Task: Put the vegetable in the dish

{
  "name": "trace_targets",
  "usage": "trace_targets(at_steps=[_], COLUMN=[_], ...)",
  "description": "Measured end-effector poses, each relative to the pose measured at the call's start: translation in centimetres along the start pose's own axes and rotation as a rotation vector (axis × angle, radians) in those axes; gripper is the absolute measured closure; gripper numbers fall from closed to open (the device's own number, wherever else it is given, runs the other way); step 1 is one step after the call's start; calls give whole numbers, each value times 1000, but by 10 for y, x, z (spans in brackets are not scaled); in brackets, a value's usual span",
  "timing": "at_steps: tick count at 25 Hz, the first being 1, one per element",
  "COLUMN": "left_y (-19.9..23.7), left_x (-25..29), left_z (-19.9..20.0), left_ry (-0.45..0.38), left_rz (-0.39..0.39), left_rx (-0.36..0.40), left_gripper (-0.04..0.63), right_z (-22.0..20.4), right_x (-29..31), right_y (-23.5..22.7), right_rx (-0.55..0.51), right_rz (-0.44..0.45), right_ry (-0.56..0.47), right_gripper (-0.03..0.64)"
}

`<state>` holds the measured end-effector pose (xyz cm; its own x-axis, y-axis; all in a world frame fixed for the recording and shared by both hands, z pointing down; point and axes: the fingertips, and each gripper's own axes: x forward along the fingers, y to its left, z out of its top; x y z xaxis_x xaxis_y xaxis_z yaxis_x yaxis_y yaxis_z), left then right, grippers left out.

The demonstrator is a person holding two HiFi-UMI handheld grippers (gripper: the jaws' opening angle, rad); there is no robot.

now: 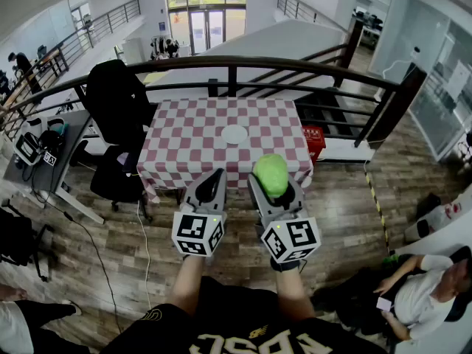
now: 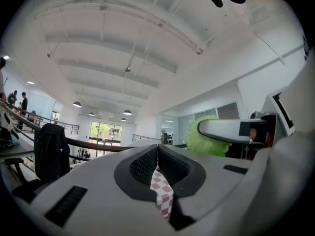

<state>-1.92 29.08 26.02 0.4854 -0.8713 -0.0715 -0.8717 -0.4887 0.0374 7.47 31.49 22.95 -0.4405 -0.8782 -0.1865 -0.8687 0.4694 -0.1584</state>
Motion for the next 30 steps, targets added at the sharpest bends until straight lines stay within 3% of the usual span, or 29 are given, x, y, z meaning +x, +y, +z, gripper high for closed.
trace_targets(at_steps=[9,12,14,19,24,30], left_y=[22,47,63,133,204,262], left_x=[37,63,88,159,228,286], left_z=[-28,-48,-49,-31,-5,-22], left_ry=[23,50,42,5,-45,-23], left_rz=[25,39,15,-16,-41,-78], left_rx=[-49,-2,27,-35,-39,-60], left_gripper=[572,572,572,572,572,572], right_z=[-26,-50,-57,-58,-56,-81], right_x=[32,57,82,174,275,347], right_y=[-19,-31,-44,-71,-81,-86], right_rx=[-5,-5,-8,-18,-42,-57], right_rz=[13,-10,-38,-80,-82,-93], right_ry=[60,100,103,97,70,86], right_gripper=[364,364,364,364,364,364])
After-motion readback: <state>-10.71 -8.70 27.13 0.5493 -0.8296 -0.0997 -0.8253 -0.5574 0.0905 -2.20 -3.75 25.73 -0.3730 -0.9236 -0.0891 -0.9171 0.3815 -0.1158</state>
